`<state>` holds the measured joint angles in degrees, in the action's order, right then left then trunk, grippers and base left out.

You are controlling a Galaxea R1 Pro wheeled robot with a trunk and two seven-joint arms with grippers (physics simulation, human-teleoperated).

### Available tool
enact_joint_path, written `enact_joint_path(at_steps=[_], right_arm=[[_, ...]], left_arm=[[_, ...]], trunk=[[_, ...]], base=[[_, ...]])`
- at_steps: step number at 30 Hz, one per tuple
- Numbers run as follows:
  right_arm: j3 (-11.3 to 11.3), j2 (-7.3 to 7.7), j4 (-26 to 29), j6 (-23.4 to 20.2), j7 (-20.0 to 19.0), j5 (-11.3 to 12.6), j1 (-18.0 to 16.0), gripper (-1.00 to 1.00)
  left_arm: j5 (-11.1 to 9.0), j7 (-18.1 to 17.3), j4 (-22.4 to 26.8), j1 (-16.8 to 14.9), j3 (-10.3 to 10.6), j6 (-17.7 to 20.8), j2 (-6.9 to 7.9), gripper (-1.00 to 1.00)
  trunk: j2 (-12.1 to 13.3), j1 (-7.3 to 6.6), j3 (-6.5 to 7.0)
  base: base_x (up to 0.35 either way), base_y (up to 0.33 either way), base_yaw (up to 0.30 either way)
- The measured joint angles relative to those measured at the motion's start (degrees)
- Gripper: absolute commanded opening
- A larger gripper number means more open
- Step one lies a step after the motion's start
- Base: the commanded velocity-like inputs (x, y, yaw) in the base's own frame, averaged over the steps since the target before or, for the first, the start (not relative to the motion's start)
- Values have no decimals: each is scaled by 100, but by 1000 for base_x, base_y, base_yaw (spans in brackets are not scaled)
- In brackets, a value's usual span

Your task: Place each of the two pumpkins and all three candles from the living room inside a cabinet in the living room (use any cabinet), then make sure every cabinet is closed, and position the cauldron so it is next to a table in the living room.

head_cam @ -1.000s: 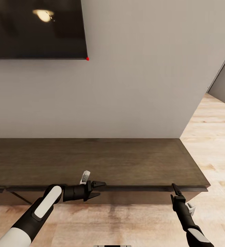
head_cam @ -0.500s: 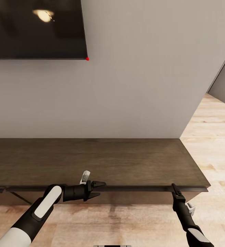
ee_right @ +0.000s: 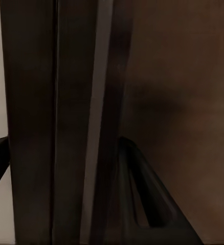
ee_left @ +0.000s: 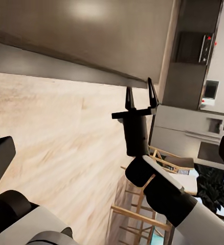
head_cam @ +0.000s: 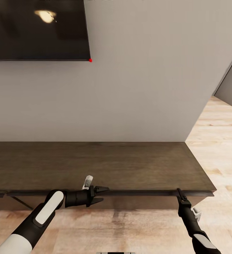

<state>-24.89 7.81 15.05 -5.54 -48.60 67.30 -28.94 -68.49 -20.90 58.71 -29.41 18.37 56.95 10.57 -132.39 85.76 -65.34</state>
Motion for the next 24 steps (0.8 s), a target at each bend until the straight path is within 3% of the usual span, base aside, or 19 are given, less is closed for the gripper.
enact_joint_path(at_steps=[24], right_arm=[[20,0,-62,-22,-74,32,3,-100]], left_arm=[[-6,1,2,1,-1,0,2,100]], trunk=[[-1,-2,0]], base=[[-13,0,0]])
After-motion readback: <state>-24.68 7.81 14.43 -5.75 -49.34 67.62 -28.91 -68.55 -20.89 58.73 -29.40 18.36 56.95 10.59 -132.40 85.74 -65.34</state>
